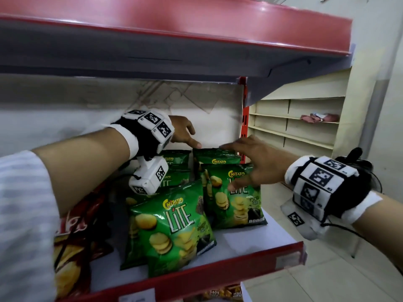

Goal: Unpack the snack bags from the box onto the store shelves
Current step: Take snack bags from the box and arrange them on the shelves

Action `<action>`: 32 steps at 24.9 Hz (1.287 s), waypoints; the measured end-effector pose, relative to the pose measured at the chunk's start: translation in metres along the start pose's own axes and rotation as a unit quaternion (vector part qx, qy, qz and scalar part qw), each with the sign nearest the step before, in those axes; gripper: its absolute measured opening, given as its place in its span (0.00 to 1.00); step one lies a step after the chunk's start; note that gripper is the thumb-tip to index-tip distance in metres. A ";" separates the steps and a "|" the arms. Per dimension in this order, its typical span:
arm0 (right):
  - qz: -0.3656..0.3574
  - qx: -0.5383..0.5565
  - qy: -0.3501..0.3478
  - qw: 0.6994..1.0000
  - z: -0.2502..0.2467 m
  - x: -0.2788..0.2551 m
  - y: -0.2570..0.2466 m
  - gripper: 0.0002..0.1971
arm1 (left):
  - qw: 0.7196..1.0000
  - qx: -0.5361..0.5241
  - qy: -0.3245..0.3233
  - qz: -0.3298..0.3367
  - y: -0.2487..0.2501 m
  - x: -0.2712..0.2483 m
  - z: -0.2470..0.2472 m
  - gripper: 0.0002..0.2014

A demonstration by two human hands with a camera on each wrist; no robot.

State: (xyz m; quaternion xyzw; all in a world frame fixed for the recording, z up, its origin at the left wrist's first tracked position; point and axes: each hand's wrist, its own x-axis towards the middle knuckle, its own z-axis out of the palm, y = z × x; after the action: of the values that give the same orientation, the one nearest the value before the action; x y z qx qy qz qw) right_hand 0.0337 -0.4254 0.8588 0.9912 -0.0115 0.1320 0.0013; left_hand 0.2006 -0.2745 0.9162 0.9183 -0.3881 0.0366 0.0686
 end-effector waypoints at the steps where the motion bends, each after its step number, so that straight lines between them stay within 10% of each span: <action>1: -0.025 0.045 -0.008 0.999 -0.005 -0.002 -0.013 0.48 | 1.000 -0.008 0.010 -0.002 -0.004 -0.009 -0.008 0.32; 7: -0.063 0.061 -0.143 0.986 0.029 -0.012 -0.087 0.52 | 0.991 -0.125 0.033 0.010 -0.024 -0.063 -0.024 0.23; 23: 0.088 0.035 -0.027 0.995 0.009 -0.048 -0.009 0.46 | 0.996 -0.089 0.020 -0.010 -0.056 -0.108 -0.017 0.18; 32: 0.100 0.042 -0.016 0.994 0.021 -0.054 0.000 0.57 | 0.988 0.028 -0.148 -0.027 -0.062 -0.095 0.031 0.25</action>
State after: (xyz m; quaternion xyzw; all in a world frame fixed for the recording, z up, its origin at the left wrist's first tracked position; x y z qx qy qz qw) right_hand -0.0125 -0.4241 0.8240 0.9862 -0.1050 0.1160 -0.0540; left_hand 0.1789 -0.1693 0.8682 0.9255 -0.3675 -0.0906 -0.0145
